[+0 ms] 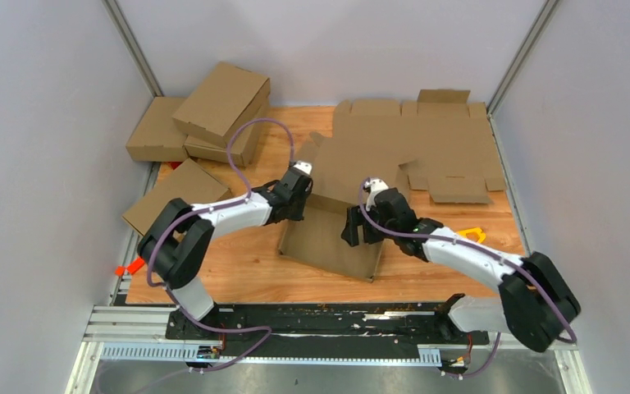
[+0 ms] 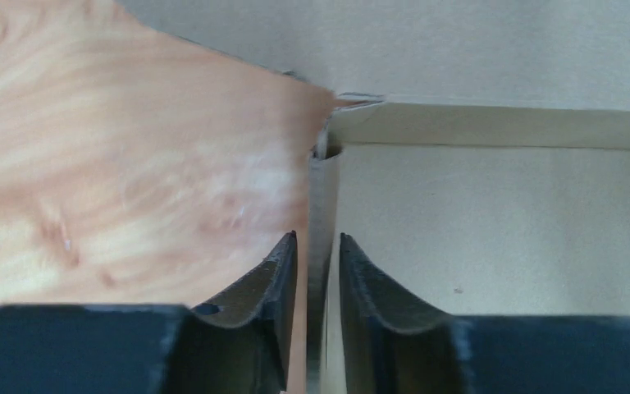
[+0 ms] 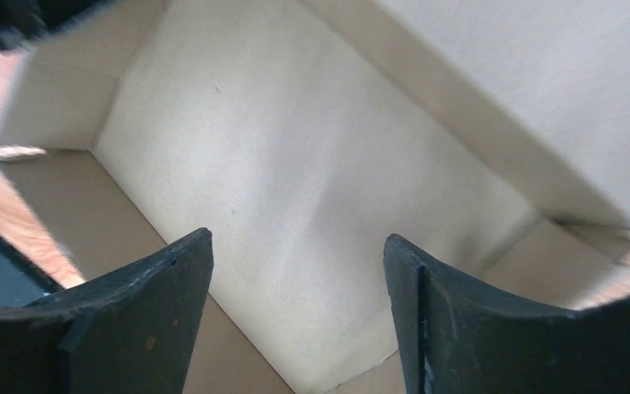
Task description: Fold the paper box
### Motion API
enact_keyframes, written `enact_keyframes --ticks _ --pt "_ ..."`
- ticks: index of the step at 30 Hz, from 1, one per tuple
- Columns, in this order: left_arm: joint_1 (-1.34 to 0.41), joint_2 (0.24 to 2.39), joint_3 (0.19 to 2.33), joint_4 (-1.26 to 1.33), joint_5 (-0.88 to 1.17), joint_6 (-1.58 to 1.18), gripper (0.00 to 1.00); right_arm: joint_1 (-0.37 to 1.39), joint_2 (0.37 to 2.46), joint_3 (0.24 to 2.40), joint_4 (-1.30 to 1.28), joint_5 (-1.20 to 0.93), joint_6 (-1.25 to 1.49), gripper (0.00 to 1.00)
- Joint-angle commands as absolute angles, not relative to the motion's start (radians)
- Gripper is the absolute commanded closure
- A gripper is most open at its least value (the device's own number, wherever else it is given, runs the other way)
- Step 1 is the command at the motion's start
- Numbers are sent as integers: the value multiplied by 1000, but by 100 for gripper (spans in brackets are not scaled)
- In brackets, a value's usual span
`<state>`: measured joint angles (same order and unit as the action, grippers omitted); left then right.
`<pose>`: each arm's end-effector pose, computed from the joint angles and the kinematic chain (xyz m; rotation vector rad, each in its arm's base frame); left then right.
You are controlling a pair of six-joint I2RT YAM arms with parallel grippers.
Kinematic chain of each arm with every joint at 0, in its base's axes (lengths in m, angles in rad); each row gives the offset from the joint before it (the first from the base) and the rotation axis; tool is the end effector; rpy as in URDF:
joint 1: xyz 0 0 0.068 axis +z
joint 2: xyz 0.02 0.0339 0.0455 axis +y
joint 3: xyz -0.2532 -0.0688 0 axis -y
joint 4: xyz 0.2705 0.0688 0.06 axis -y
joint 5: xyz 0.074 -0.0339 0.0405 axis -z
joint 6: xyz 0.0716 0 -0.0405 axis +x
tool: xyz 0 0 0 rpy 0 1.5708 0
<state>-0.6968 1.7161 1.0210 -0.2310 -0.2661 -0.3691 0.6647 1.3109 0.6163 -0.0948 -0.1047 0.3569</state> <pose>0.3103 -0.2351 0.1225 0.2920 2.4387 -0.1335 0.2342 0.1931 0.1281 -0.4263 2.4043 0.6031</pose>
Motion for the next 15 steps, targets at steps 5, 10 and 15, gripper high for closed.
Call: enact_keyframes --ticks 5,10,15 --pt "-682 1413 864 -190 -258 -446 16 602 1100 815 -361 -2 355 4" --pt "-533 1338 868 -135 -67 -463 0 403 1072 850 -429 -12 405 0" --pt "-331 1407 858 99 198 -572 0 114 1128 811 -349 -204 481 0"
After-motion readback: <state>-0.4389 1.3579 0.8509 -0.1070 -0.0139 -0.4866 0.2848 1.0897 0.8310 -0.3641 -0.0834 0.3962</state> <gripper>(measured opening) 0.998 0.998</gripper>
